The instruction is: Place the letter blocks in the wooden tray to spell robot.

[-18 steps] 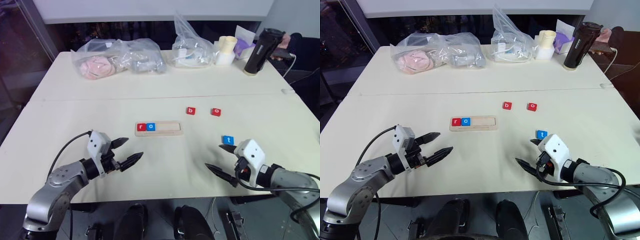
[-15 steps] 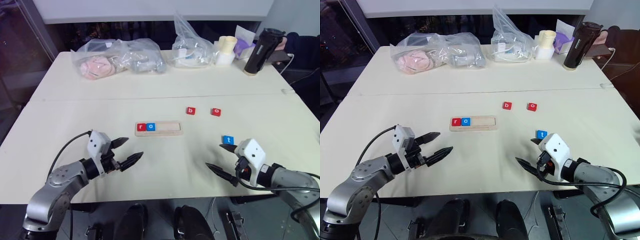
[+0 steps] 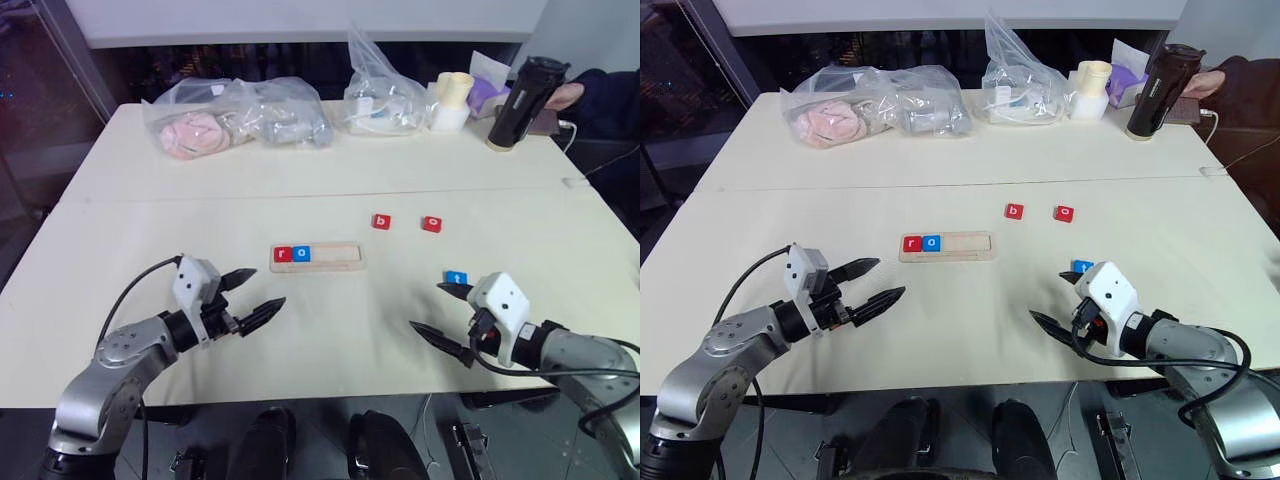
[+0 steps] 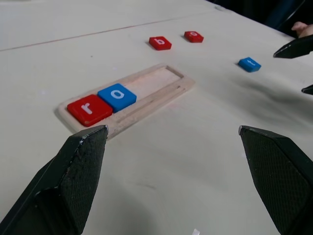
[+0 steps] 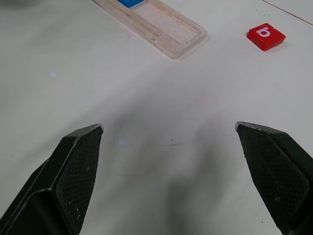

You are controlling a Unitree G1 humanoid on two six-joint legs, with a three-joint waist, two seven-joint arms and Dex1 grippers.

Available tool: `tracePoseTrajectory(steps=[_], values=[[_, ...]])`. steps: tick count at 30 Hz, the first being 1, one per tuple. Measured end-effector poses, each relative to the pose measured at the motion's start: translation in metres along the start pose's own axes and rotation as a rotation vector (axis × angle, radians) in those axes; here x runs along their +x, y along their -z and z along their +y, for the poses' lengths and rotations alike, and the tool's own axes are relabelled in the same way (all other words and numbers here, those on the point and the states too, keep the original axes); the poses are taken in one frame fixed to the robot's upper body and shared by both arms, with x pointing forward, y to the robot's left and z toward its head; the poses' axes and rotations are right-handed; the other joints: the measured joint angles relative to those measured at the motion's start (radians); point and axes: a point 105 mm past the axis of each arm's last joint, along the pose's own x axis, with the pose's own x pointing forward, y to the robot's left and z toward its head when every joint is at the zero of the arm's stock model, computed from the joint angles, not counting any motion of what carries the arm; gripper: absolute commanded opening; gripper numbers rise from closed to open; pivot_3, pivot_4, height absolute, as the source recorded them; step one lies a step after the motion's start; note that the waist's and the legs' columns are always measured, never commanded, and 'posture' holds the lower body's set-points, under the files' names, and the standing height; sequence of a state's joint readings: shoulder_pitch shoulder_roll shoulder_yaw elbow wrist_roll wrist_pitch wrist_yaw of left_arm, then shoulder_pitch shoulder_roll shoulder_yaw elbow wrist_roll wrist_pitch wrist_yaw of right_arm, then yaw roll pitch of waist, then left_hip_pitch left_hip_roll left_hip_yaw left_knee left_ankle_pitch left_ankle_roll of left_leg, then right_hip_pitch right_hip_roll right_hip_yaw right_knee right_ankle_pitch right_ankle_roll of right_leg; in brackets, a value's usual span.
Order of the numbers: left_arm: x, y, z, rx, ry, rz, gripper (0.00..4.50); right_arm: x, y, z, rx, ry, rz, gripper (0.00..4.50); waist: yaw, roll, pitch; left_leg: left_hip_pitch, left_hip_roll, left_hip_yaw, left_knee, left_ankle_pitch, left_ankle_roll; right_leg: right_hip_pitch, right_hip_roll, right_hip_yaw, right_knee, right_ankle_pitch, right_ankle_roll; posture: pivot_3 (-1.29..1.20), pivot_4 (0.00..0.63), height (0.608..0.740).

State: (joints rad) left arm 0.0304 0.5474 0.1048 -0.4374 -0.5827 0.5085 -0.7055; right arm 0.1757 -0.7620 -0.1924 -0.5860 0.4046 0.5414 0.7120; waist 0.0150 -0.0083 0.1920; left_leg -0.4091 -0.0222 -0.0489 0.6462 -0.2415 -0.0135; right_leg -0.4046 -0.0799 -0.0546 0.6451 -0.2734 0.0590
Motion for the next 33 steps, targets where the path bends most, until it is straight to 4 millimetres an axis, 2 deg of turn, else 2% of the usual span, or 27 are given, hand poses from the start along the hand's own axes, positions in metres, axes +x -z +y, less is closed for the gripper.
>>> tracePoseTrajectory(steps=[8, 12, 15, 18, 21, 26, 30, 33], values=[[0.004, -0.002, 0.005, 0.022, 0.036, 0.010, 4.50, 0.004, -0.005, 0.000, -0.014, 0.000, -0.013, 4.47, 0.001, 0.000, 0.000, 0.000, 0.000, 0.000, 0.000, 0.000, 0.000, 0.000, 0.000, 0.000, 0.000, 0.000, 0.000, 0.00, 0.150, 0.740], [0.015, -0.002, 0.011, 0.053, 0.148, 0.045, 4.50, 0.009, -0.008, 0.001, -0.020, -0.009, -0.024, 4.47, 0.002, 0.000, 0.000, 0.000, 0.000, 0.000, 0.001, 0.000, 0.000, 0.000, 0.001, 0.000, 0.001, 0.000, 0.000, 0.00, 0.150, 0.740], [0.027, -0.015, 0.027, 0.143, 0.274, 0.084, 4.50, 0.014, -0.012, 0.003, -0.030, -0.018, -0.035, 4.47, 0.004, 0.000, 0.000, 0.000, 0.000, 0.000, 0.002, 0.000, 0.000, 0.000, 0.002, -0.001, 0.001, 0.000, -0.001, 0.00, 0.150, 0.740], [0.040, -0.025, 0.052, 0.232, 0.360, 0.129, 4.50, 0.016, -0.013, 0.003, -0.038, -0.009, -0.038, 4.47, 0.001, 0.000, 0.000, 0.000, -0.001, 0.002, 0.002, 0.000, 0.000, 0.000, 0.003, -0.002, 0.002, 0.002, 0.002, 0.00, 0.150, 0.740], [0.047, -0.023, 0.063, 0.287, 0.466, 0.196, 4.50, 0.017, -0.013, 0.005, -0.030, -0.003, -0.040, 4.47, -0.003, 0.000, 0.000, -0.001, -0.001, 0.005, 0.001, 0.000, 0.001, -0.001, 0.003, -0.001, 0.001, 0.004, 0.008, 0.00, 0.150, 0.740], [0.058, -0.008, 0.068, 0.336, 0.601, 0.291, 4.50, 0.016, -0.013, 0.013, -0.029, 0.008, -0.044, 4.47, -0.002, -0.002, 0.001, -0.001, -0.002, 0.006, 0.001, -0.001, 0.003, -0.001, 0.002, 0.000, 0.001, 0.004, 0.010, 0.00, 0.150, 0.740], [0.067, 0.003, 0.070, 0.361, 0.630, 0.344, 4.50, 0.014, -0.011, 0.021, -0.020, 0.015, -0.035, 4.47, -0.001, -0.004, 0.002, -0.001, -0.002, 0.006, 0.003, -0.001, 0.003, -0.001, 0.002, 0.000, 0.002, 0.005, 0.011, 0.00, 0.150, 0.740], [0.074, 0.003, 0.071, 0.383, 0.624, 0.354, 4.50, 0.011, -0.010, 0.024, -0.016, 0.021, -0.029, 4.47, -0.001, -0.005, 0.002, -0.001, -0.002, 0.006, 0.004, -0.001, 0.003, -0.001, 0.002, 0.000, 0.002, 0.006, 0.012, 0.00, 0.150, 0.740]])
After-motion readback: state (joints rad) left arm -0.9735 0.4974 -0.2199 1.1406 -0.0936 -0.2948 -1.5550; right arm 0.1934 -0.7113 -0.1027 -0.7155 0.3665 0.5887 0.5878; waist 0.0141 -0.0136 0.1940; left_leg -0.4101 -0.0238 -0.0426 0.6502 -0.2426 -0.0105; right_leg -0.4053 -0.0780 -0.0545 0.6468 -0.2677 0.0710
